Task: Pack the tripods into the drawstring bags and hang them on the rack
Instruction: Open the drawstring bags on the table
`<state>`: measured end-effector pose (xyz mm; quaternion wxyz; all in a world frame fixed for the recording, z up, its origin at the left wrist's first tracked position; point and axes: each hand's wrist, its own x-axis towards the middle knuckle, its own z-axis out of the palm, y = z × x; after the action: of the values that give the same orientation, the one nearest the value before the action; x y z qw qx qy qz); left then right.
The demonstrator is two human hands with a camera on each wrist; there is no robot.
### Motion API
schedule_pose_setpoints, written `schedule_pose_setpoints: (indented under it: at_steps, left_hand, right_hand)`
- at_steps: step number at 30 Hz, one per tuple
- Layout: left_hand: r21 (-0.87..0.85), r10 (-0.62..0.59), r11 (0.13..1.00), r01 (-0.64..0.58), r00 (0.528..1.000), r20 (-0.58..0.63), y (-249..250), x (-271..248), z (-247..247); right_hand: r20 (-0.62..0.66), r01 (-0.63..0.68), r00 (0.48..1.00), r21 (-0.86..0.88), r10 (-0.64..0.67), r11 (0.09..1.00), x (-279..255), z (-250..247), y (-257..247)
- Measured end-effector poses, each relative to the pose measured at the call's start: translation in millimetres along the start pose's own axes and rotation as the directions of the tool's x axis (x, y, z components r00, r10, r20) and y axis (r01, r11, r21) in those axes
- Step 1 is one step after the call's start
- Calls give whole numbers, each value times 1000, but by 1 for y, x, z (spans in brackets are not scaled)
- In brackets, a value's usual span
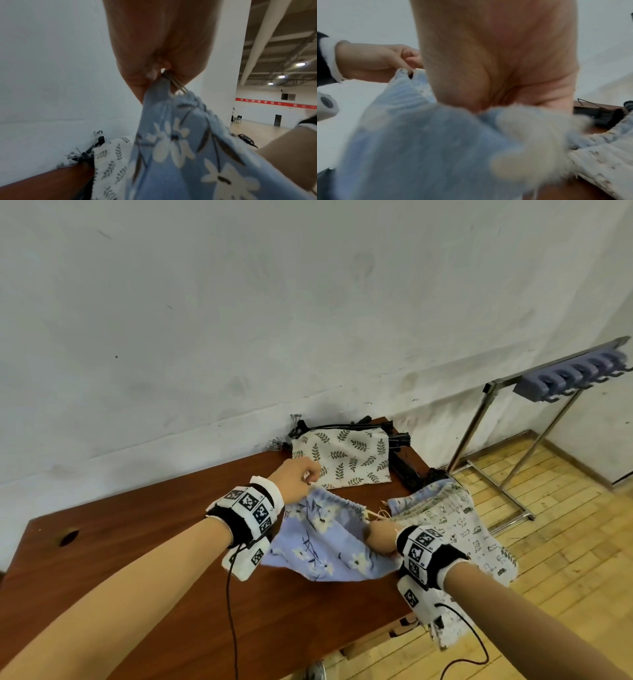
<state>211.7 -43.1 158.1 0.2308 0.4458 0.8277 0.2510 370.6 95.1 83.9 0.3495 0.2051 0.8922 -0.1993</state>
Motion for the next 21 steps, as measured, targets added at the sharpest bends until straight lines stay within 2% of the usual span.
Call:
schedule_pose_setpoints:
  at_steps: [3,5,7,9,14,18,21]
  left_hand:
    - [252,14,967,-44,993,119,-8,-5,0]
    - [470,-19,882,-39,993,117,-12,-7,4]
    - [517,-67,856,-7,990,123,-18,-7,9]
    - [467,-101,884,4,978,183,-23,-9,17]
    - [448,-115,893,-51,935,336,-33,-15,56]
    - [430,-157,900,-67,872,465,-40,-24,83]
    - [382,-137,923,-37,898,418,-44,-23,97]
  right_hand:
    - [-199,-60,979,-23,54,998,8,-6,11]
    - [-298,-117,950,-47,98,992,9,-12,15]
    - [-429,-153,896,-55,115,987,7,-16,16]
    - [-509,-161,854,-66,106,985,6,-13,18]
    - [-406,-145,909,-101,92,984,4,18,15]
    - [-407,-7,912,87,42,996,9,42,12]
    - [-349,28,934,274,72,961,19,54,3]
